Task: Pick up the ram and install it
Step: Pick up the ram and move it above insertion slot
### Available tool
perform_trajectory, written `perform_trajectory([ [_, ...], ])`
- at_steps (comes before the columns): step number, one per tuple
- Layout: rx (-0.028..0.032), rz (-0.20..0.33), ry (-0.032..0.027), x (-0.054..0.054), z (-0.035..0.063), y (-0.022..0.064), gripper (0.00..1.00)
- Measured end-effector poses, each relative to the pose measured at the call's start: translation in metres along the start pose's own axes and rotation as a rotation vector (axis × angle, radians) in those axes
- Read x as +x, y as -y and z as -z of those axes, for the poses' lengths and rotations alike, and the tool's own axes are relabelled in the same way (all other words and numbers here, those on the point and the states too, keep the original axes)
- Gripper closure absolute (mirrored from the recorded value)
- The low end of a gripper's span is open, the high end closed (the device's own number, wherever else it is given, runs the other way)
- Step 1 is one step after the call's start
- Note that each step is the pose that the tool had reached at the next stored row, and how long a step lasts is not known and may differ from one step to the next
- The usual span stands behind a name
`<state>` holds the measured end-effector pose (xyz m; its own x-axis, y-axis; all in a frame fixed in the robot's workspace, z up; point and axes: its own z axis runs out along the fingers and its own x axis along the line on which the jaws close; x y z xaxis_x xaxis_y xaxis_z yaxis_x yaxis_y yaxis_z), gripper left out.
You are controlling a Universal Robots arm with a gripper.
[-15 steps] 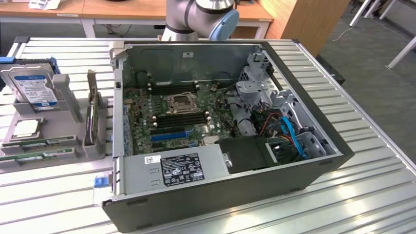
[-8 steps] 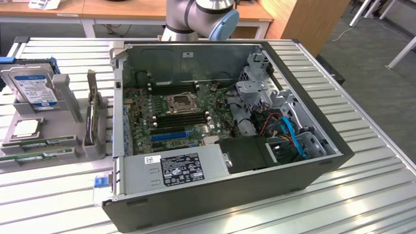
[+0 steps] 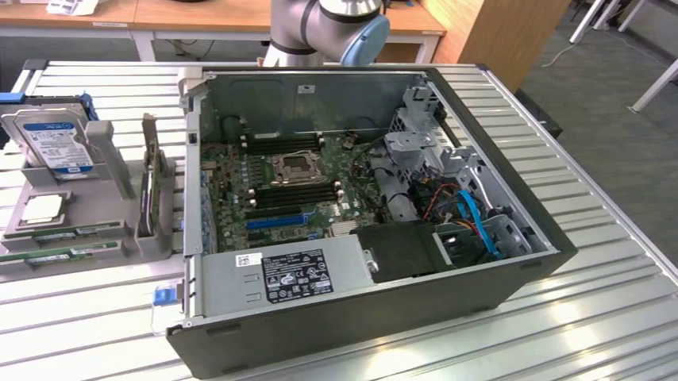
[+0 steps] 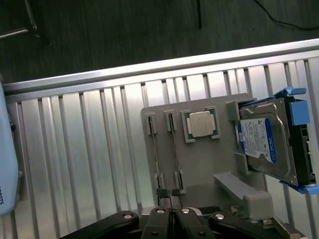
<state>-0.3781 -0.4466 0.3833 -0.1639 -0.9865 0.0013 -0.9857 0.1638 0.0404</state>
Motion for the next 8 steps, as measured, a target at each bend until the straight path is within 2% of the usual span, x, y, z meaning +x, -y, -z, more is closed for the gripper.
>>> perform_trajectory([
  [8,0.0001,0.058,-0.0023,0.0,-0.0004,0.0,0.9],
])
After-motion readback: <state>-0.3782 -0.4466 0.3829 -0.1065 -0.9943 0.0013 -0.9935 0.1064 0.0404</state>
